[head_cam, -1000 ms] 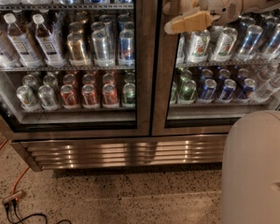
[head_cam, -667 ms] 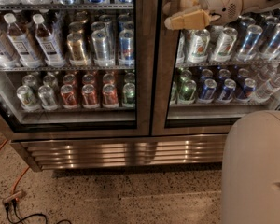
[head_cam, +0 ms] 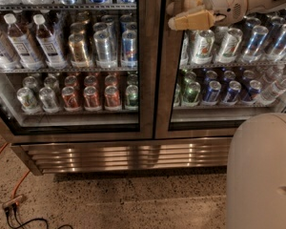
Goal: Open right fridge door
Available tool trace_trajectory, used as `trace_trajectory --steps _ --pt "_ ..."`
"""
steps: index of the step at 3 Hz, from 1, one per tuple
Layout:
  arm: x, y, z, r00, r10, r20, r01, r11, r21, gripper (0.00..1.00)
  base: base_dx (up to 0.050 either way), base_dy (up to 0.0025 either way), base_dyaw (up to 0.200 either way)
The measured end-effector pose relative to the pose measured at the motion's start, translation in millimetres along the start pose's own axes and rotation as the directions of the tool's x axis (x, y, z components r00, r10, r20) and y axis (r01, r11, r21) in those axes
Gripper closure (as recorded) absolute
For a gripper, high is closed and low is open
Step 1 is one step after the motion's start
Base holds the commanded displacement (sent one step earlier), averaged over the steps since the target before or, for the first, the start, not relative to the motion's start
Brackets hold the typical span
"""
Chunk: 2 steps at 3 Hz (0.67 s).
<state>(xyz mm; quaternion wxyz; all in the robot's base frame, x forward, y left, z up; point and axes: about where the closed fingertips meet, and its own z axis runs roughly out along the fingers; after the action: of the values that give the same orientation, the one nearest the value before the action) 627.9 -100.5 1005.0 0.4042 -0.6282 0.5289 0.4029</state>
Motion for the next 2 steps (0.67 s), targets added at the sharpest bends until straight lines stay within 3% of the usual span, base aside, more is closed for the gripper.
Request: trace_trajectory --steps 1,2 --pt "-2.1 7.8 3.9 1.000 0.000 0.000 0.000 1.0000 0.000 1.00 0.000 0.00000 0.000" --pt "-2.1 7.8 3.9 1.000 0.000 0.000 0.000 1.0000 0.000 0.81 0.000 0.00000 0.000"
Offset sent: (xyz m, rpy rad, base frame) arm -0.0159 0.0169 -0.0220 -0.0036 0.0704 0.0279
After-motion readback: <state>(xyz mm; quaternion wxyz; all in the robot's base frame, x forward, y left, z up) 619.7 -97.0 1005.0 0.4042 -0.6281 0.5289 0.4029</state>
